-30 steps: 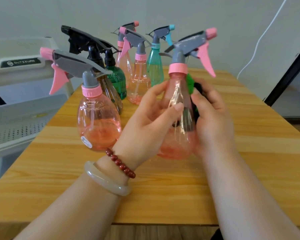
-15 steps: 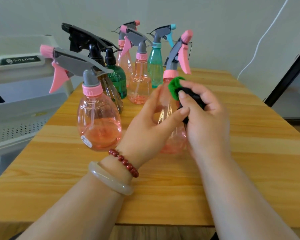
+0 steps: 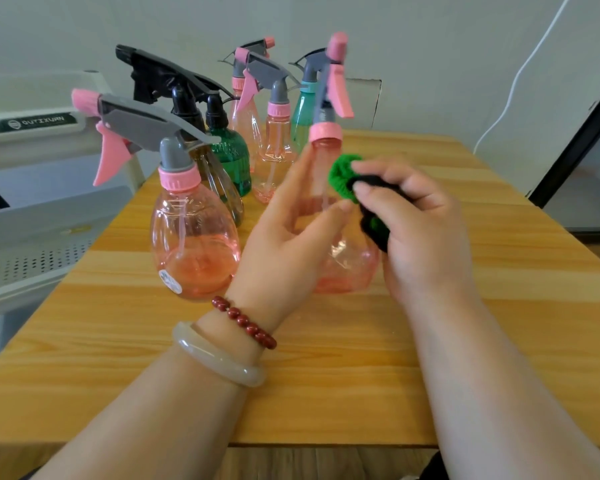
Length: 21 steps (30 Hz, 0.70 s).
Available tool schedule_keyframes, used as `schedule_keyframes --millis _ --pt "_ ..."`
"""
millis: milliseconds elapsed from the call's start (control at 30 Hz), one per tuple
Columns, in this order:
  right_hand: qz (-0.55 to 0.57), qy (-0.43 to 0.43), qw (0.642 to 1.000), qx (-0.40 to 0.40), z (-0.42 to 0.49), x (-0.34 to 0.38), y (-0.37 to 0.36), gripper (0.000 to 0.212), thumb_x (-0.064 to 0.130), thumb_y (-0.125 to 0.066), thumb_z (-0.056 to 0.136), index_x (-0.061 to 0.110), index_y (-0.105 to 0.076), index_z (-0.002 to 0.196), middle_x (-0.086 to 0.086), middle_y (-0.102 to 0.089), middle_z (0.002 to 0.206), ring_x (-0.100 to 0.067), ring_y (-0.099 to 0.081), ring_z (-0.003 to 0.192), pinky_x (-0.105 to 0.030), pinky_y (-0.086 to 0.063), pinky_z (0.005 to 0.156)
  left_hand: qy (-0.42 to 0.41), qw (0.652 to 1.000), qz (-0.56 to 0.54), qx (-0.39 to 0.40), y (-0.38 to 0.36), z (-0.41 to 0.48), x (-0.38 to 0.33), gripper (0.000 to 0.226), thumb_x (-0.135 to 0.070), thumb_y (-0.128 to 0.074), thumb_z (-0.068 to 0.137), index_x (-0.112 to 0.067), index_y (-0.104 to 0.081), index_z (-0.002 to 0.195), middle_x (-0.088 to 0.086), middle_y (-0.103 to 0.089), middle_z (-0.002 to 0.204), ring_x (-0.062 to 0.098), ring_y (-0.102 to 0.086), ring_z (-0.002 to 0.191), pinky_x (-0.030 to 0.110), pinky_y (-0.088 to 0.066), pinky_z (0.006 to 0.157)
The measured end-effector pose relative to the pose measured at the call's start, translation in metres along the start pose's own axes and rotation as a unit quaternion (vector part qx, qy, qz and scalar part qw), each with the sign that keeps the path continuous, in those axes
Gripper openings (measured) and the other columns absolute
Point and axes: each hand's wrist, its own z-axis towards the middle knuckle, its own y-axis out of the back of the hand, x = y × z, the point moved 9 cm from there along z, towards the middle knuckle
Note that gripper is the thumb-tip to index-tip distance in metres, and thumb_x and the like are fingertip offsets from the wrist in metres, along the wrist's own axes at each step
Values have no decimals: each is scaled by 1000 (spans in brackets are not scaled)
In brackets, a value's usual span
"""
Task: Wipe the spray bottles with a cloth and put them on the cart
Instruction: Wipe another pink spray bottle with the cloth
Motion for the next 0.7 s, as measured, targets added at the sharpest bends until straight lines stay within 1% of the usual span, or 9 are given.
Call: schedule_keyframes --millis 67,100,200,267,333,400,500,600,700 --pt "-18 2 1000 18 -3 -2 -6 28 1 -67 74 27 -77 73 0 -69 95 -15 -66 98 -25 -50 83 -4 1000 -1 -17 8 3 1 70 -25 -64 87 -40 -36 150 -15 -67 121 7 -64 105 31 -56 91" --pt "-16 -6 1000 13 -3 -4 -5 28 1 -66 75 27 -77 73 0 -70 94 -14 -66 96 -24 -50 81 -8 1000 12 -9 8 2 0 68 -22 -66 90 -40 -36 149 -21 -67 116 3 -64 106 28 -56 91" --pt "32 -49 997 -43 -1 -11 8 28 1 -66 82 26 -77 77 2 -74 91 -15 -68 88 -30 -55 76 -14 995 85 42 -5 -3 -1 68 -18 -67 93 -41 -37 148 -31 -62 101 -16 -58 88 8 -50 78" --pt "48 -71 994 -66 1 -15 13 31 1 -64 87 27 -78 78 1 -75 92 -19 -68 89 -39 -55 81 -2 995 89 52 -10 -5 0 68 -24 -69 91 -46 -37 147 -27 -64 109 -12 -58 88 12 -54 77" --pt "51 -78 994 -63 0 -16 11 28 2 -65 86 27 -77 78 -1 -74 94 -20 -68 91 -40 -55 80 -9 996 77 49 -11 -5 -3 69 -25 -69 91 -45 -37 148 -28 -63 120 -9 -60 93 15 -54 80" --pt "25 -54 998 -34 -1 -10 3 25 4 -66 78 26 -77 75 -2 -72 95 -20 -68 94 -37 -54 82 -12 999 43 25 -5 -2 -5 68 -18 -66 93 -37 -36 150 -35 -64 113 -12 -60 97 15 -52 85" --pt "-15 -13 1000 1 -4 -3 -5 26 2 -65 75 26 -76 73 -3 -70 96 -17 -66 96 -29 -51 83 -6 1000 25 -2 6 1 -3 68 -21 -68 91 -38 -37 149 -27 -67 110 -3 -64 106 24 -56 90" --pt "9 -33 999 -35 -2 -7 5 28 0 -66 85 26 -76 82 -2 -74 101 -17 -68 96 -29 -54 79 1 997 62 48 -3 -1 -1 69 -20 -71 90 -38 -40 149 -15 -66 121 1 -63 100 29 -55 89" --pt "48 -49 996 -59 -3 -10 9 32 -1 -62 90 27 -77 84 -1 -75 99 -19 -69 95 -35 -56 82 12 997 39 64 -10 -4 -1 67 -14 -68 92 -37 -41 149 -22 -66 112 -3 -60 95 25 -55 89"
